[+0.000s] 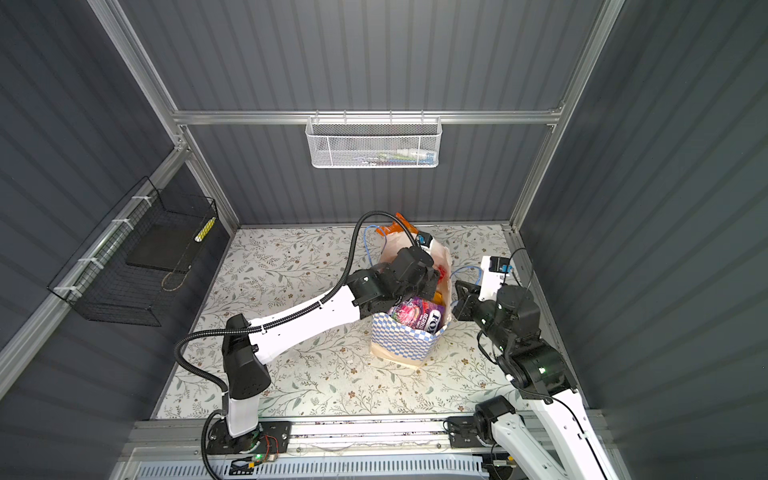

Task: Place the snacks into the paper bag
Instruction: 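Lower the red bag into the paper bag and open the left gripper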

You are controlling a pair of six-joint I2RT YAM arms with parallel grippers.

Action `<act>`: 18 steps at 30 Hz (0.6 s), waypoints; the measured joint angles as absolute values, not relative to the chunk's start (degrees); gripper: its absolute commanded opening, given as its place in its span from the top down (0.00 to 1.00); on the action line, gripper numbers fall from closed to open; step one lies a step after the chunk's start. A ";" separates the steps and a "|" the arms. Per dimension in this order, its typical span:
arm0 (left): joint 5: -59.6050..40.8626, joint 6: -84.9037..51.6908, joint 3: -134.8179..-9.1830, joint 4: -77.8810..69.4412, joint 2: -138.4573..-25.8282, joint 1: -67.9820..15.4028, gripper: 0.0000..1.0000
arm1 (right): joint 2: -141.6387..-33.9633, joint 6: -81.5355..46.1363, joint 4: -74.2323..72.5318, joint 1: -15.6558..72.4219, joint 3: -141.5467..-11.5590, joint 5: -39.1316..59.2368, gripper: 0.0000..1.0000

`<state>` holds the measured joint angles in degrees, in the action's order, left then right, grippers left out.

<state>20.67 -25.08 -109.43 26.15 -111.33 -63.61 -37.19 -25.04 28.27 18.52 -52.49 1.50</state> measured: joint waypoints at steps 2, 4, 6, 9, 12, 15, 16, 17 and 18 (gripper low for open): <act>20.40 -24.58 -107.00 24.64 -109.62 -63.61 0.44 | -37.23 -25.02 28.27 18.52 -52.49 1.50 1.00; 19.70 -24.16 -104.99 23.66 -107.42 -63.61 0.49 | -37.26 -25.04 28.27 18.52 -52.49 1.50 1.00; 19.03 -23.86 -104.07 23.03 -104.86 -63.61 0.55 | -37.30 -25.04 28.27 18.52 -52.49 1.50 1.00; 18.83 -23.29 -105.03 22.70 -101.82 -63.61 0.56 | -37.41 -25.04 28.27 18.52 -52.49 1.50 1.00; 19.25 -22.57 -108.92 22.90 -101.65 -63.61 0.57 | -37.60 -25.04 28.16 18.52 -52.49 1.50 1.00; 20.27 -21.50 -113.36 24.32 -103.59 -63.61 0.59 | -37.71 -25.04 27.88 18.52 -52.49 1.50 1.00; 20.73 -21.10 -115.48 25.30 -105.01 -63.61 0.61 | -37.78 -25.04 27.86 18.52 -52.49 1.50 1.00; 21.10 -20.82 -117.51 26.24 -106.59 -63.61 0.61 | -37.82 -25.04 27.83 18.52 -52.49 1.50 1.00; 21.34 -20.53 -119.11 27.03 -108.01 -63.61 0.64 | -37.87 -25.04 27.86 18.52 -52.49 1.50 1.00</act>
